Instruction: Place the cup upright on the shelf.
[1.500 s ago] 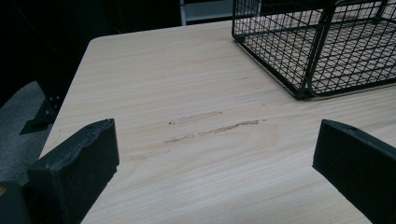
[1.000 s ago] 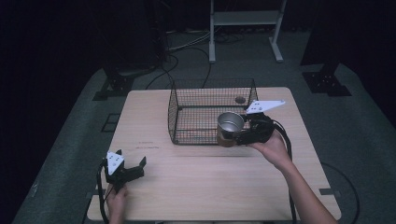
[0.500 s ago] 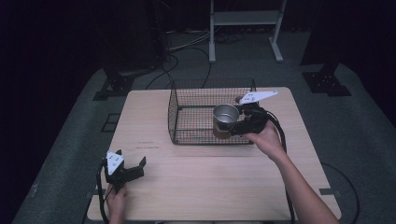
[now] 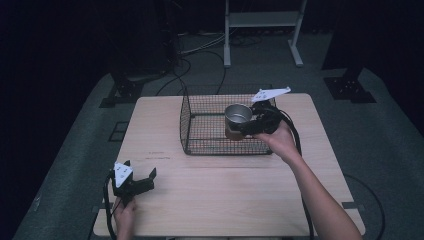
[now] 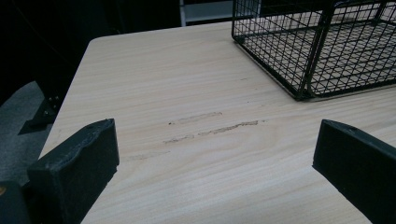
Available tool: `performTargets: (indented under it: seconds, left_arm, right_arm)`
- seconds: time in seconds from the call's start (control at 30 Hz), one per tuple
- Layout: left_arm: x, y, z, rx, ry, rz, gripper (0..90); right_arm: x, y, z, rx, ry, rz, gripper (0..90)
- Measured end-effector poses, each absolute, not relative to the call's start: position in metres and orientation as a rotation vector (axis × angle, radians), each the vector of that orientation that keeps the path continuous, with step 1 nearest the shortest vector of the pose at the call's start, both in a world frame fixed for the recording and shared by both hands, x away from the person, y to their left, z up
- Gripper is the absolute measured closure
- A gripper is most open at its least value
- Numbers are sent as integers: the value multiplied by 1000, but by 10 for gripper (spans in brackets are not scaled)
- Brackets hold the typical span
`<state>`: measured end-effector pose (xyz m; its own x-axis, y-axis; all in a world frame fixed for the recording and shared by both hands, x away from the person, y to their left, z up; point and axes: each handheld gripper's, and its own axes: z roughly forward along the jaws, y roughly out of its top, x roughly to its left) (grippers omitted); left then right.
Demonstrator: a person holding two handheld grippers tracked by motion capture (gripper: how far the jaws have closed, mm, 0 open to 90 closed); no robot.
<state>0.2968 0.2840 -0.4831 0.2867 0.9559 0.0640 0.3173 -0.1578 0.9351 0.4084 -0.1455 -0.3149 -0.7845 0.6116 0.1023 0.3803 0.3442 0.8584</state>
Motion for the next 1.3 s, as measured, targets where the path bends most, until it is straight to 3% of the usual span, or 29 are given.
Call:
performTargets:
  seconds: [1.3]
  left_arm:
    - [296,285,-483,1645,1184,888,0]
  right_arm:
    - [469,-106,-307,987,2380,1310,180]
